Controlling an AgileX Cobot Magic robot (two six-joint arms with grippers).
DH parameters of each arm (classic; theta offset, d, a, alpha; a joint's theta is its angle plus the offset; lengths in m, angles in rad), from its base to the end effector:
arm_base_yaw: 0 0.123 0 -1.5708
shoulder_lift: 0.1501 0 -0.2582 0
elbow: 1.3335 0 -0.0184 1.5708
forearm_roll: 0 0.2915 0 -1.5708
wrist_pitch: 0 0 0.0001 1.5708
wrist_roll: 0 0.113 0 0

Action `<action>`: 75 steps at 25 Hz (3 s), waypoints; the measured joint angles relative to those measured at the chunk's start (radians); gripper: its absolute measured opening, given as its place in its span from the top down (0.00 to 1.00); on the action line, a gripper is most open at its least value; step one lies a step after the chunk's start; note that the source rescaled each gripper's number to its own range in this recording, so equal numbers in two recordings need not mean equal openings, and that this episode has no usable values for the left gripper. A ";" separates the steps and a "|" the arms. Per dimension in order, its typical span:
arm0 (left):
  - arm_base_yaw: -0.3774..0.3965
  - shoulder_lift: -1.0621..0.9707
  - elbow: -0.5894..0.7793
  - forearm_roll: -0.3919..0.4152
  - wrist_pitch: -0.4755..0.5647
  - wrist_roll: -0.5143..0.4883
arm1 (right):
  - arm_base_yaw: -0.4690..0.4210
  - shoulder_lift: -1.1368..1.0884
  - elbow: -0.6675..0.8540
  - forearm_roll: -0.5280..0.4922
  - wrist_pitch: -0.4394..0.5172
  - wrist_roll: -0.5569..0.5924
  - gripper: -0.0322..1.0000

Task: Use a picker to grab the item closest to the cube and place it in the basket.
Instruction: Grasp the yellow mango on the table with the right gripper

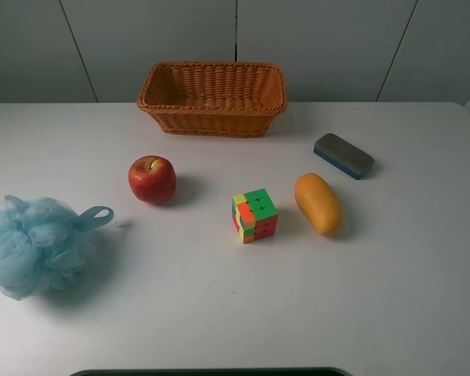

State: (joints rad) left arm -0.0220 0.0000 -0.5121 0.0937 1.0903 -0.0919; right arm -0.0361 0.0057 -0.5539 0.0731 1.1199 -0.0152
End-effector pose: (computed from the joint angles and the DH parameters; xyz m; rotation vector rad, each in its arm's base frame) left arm 0.0746 0.0077 0.2882 -0.0786 2.0569 0.0419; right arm 0.0686 0.0050 0.2984 0.0134 2.0535 0.0555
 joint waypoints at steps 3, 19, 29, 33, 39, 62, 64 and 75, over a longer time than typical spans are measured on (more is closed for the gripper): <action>0.000 0.000 0.000 0.000 0.000 0.000 | 0.000 0.086 -0.104 -0.012 0.013 -0.013 0.00; 0.000 0.000 0.000 0.000 -0.002 0.000 | 0.035 0.984 -0.730 -0.081 0.098 -0.210 0.00; 0.000 0.000 0.000 0.000 -0.002 0.000 | 0.218 1.340 -0.753 -0.021 0.102 -0.222 0.00; 0.000 0.000 0.000 0.000 -0.002 0.000 | 0.226 1.440 -0.753 0.030 0.102 -0.222 0.00; 0.000 0.000 0.000 0.000 -0.002 0.000 | 0.293 1.593 -0.753 0.051 0.101 -0.206 0.00; 0.000 0.000 0.000 0.000 -0.002 0.006 | 0.402 1.902 -0.495 0.076 -0.339 -0.150 0.00; 0.000 0.000 0.000 0.000 -0.002 0.008 | 0.402 1.936 -0.493 0.076 -0.364 -0.151 0.00; 0.000 0.000 0.000 0.000 -0.002 0.008 | 0.402 1.991 -0.491 0.076 -0.412 -0.155 0.13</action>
State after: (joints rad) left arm -0.0220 0.0000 -0.5121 0.0937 1.0884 -0.0839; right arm 0.3662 1.9971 -1.0445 0.1495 0.7082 -0.1699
